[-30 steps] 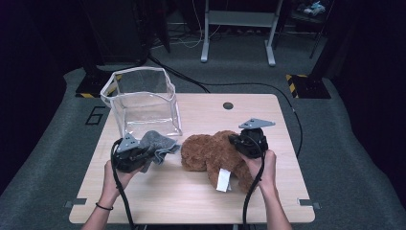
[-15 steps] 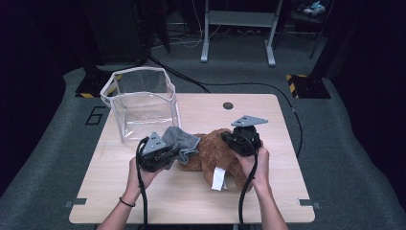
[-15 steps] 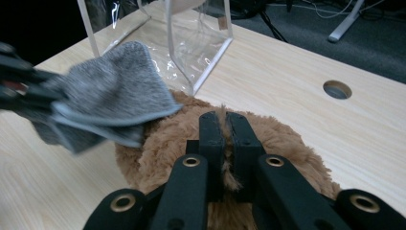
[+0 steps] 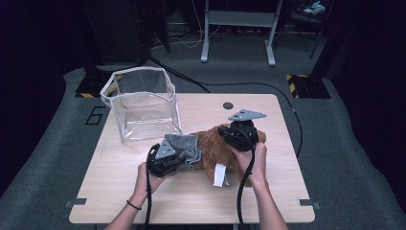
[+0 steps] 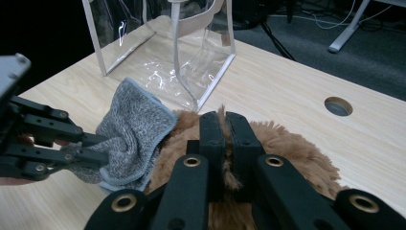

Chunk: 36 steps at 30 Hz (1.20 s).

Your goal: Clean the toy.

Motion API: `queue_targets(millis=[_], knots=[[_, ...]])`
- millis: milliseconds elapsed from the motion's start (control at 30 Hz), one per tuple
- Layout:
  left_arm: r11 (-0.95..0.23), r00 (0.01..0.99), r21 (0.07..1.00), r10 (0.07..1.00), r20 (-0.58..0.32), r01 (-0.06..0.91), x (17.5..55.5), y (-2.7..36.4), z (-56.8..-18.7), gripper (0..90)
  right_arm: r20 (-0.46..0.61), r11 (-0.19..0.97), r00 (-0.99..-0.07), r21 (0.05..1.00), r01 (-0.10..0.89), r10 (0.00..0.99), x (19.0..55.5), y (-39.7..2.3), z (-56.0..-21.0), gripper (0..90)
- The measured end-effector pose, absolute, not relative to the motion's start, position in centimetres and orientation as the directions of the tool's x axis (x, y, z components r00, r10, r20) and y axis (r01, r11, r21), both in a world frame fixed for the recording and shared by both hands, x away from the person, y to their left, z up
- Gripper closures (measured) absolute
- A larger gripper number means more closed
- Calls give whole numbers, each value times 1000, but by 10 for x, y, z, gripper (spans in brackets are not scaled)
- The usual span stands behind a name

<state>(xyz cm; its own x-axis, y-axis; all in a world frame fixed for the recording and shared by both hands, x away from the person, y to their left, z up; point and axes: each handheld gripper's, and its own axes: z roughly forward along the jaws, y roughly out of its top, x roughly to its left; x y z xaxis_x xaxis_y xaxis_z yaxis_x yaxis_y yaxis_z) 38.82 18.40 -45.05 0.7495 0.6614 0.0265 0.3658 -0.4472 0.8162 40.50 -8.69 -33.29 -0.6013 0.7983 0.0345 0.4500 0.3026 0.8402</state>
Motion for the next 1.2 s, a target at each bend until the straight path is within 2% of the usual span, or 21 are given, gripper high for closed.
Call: queue_targets(millis=[300,533,800,1200], knots=[[-473,740,786,672,28,399,394,188,-463,811,32,299,-602,846,442,798,407,-88,-327,870],[-410,742,837,670,7,362,386,194,-437,810,31,307,-604,840,448,797,410,-87,-326,869],[-408,774,866,631,38,290,382,180,-407,809,31,315,-611,835,451,791,412,-80,-327,869],[-498,819,808,573,35,314,379,157,-436,809,27,317,-613,838,444,789,413,-75,-325,870]])
